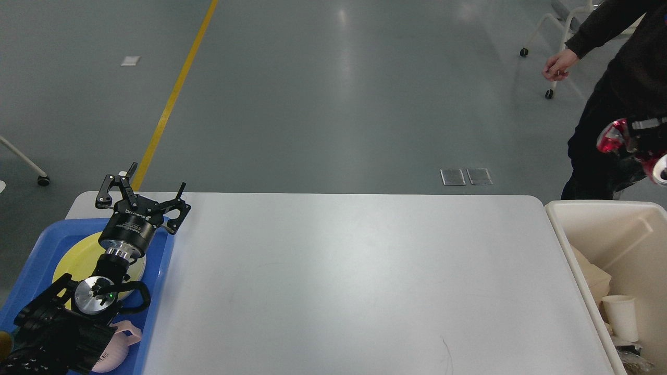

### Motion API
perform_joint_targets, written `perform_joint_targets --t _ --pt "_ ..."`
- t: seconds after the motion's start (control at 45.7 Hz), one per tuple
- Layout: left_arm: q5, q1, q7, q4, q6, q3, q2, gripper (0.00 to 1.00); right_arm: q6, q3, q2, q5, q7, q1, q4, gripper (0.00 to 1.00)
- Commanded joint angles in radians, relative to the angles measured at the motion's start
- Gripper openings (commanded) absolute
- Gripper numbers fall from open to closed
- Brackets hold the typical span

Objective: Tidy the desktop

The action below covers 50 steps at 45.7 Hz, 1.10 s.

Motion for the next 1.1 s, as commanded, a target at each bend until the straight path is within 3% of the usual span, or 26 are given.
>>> perform_joint_targets --t 0.0,0.066,0.197,0.35,0.394,0.416,0.438,0.46,0.898,0.986,1.073 --pt "0.0 0.001 0.0 0.0 0.0 0.0 0.0 1.0 -0.263 0.015 -0.01 0.018 0.008 -0.393 -0.28 0.0" --pt "0.0 0.0 0.0 0.0 0.0 0.0 0.0 1.0 -0.372 0.036 0.005 0.085 0.008 -0.598 -0.401 0.0" --pt "0.0 0.0 0.0 0.0 0.0 0.0 0.0 1.0 -0.468 0.079 0.109 0.337 0.006 -0.959 -0.568 0.0" --pt "0.0 0.0 0.0 0.0 0.0 0.0 0.0 1.0 -0.529 0.085 0.221 0.496 -0.002 -1.139 -0.699 0.03" --pt "0.0 0.0 0.0 0.0 0.0 0.0 0.0 1.0 -0.543 0.087 0.229 0.5 -0.005 -1.153 -0.699 0.17" --pt "0.0 0.0 0.0 0.0 0.0 0.0 0.0 1.0 -0.546 0.087 0.23 0.506 -0.008 -1.154 -0.699 0.36" --pt "0.0 0.0 0.0 0.0 0.0 0.0 -0.002 1.0 -0.549 0.088 0.232 0.51 -0.008 -1.156 -0.697 0.76" --pt "0.0 0.0 0.0 0.0 0.0 0.0 0.0 1.0 -0.552 0.093 0.233 0.512 -0.008 -1.156 -0.697 1.0" --pt "0.0 0.0 0.0 0.0 0.0 0.0 0.0 1.0 -0.555 0.15 0.244 0.515 0.0 -1.136 -0.691 1.0" --pt "0.0 0.0 0.0 0.0 0.0 0.0 0.0 1.0 -0.543 0.29 0.241 0.567 0.006 -1.024 -0.675 1.0" --pt "0.0 0.0 0.0 0.0 0.0 0.0 0.0 1.0 -0.54 0.562 0.22 0.719 0.005 -0.872 -0.537 1.0"
